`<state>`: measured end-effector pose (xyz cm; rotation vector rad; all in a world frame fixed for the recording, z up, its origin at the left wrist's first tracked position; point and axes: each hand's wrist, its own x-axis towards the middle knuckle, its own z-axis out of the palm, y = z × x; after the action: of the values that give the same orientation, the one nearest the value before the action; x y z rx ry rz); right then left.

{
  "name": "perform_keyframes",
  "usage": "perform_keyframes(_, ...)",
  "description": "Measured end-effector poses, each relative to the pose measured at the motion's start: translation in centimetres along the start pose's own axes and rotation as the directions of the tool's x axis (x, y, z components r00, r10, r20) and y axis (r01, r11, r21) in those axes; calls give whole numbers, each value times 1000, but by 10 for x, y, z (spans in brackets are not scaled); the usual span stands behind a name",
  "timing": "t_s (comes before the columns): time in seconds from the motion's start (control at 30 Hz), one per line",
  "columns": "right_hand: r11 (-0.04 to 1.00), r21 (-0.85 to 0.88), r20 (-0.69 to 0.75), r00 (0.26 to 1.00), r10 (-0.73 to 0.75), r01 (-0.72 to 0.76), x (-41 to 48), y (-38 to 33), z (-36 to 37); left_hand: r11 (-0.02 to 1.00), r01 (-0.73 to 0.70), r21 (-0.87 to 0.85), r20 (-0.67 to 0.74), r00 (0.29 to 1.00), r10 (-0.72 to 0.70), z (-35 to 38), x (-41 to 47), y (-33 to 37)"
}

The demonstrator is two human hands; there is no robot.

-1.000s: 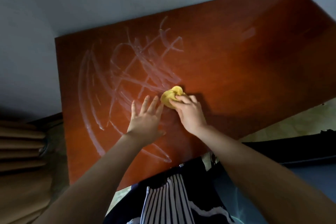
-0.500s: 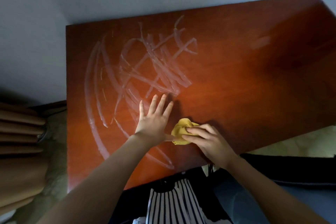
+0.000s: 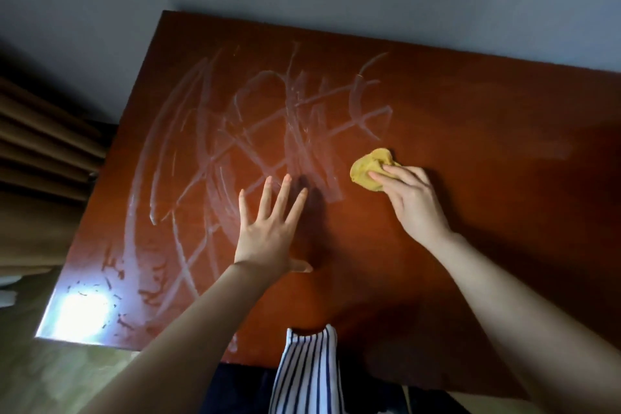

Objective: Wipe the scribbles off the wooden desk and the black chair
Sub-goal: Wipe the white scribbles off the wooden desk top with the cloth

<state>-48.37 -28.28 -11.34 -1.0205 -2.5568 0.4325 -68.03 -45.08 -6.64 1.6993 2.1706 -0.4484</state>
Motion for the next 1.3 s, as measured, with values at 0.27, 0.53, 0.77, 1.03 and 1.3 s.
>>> perform_keyframes(0.27, 903, -15, -37, 903, 428, -429, 99, 17, 11, 979, 168, -112, 27, 986, -166, 12, -1, 9)
perform_keyframes(0.53, 921, 14, 36, 920, 390, -390, 99, -39, 34, 951, 239, -198, -13, 969, -246, 20, -8, 10)
perform_keyframes(0.77, 1000, 6, 46, 999, -1, 0, 16, -86, 53, 958, 209, -195, -118, 965, -234, 28, -10, 2)
perform_keyframes(1.03, 912, 48, 189, 893, -408, 407, -46, -55, 30, 949, 230, -218, -148, 953, -265, 38, -11, -1)
perform_keyframes(1.3, 953, 47, 250, 920, -303, 301, 3, -9, 11, 952, 212, -220, -122, 963, -242, 34, -10, 0)
